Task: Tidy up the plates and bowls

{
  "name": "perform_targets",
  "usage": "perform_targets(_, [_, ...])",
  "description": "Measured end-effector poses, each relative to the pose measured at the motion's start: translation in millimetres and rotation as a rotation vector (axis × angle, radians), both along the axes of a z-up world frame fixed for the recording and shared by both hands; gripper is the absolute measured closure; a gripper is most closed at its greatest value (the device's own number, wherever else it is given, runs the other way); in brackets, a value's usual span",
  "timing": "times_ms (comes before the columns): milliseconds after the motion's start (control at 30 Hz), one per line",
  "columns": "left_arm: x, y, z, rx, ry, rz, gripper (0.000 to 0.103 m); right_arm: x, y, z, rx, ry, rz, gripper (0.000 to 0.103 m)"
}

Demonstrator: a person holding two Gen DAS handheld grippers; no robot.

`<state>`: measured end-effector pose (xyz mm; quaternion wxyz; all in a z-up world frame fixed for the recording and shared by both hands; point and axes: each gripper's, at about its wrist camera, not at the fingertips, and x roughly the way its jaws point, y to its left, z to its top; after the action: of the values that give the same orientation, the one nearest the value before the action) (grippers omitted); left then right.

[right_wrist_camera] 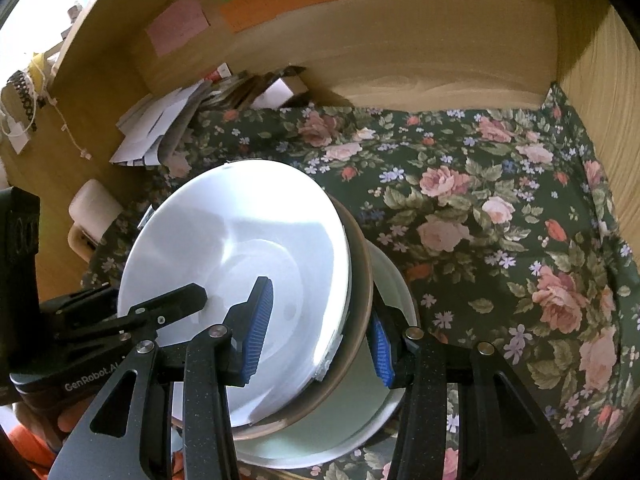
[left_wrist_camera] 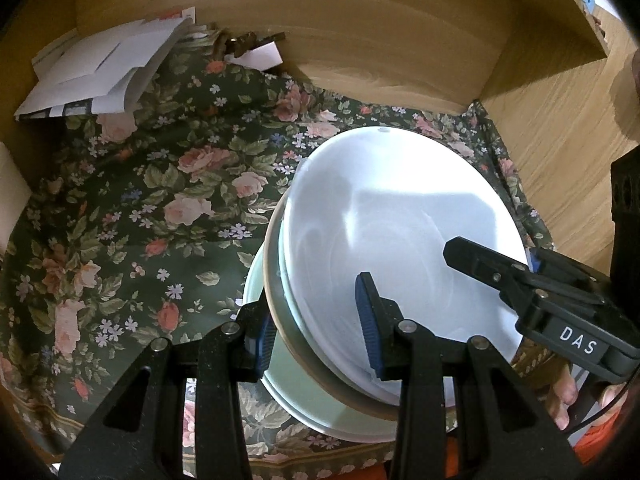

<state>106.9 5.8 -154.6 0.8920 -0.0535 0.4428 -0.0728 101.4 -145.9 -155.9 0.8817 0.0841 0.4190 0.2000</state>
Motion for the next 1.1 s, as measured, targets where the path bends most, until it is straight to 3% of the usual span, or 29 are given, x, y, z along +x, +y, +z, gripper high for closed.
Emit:
perform_targets(200, [3.2, -2.8, -6.4, 0.001, 0.013, 0.000, 0.066, 3.3, -2.5, -8.5, -0.004, 0.024, 0.003, 0.062])
perform_targets(467, [6.6, 1.5, -6.2, -0.021, 0.007, -0.015, 0.066, 3.5, -5.5, -7.8, -0.006, -0.014, 0.012, 0.061])
perform_targets(533, [2.0, 2.7, 1.2, 0.006, -0.042, 0.001, 0.065, 0.7, -6.9, -2.1, -0.029, -0.052, -0.011, 0.059])
perform_targets(667, [-6.8, 6.6, 17.5, 0.017, -0.109, 0.017, 0.054, -6.2, -12.0, 13.8, -0.029, -0.108, -0.028, 0.045])
perform_targets(967, [-49.0, 7.4, 71.2, 0.046, -0.348, 0.049, 0.047, -47.7, -11.4, 60.8, -0.043, -0.315, -0.021, 0.038])
perform_targets(1100, [-74.5, 1.7, 91.0, 0.075, -0.468, 0.069, 0.042, -71.5, -13.5, 81.3, -0.028, -0.427, -0.034, 0.019])
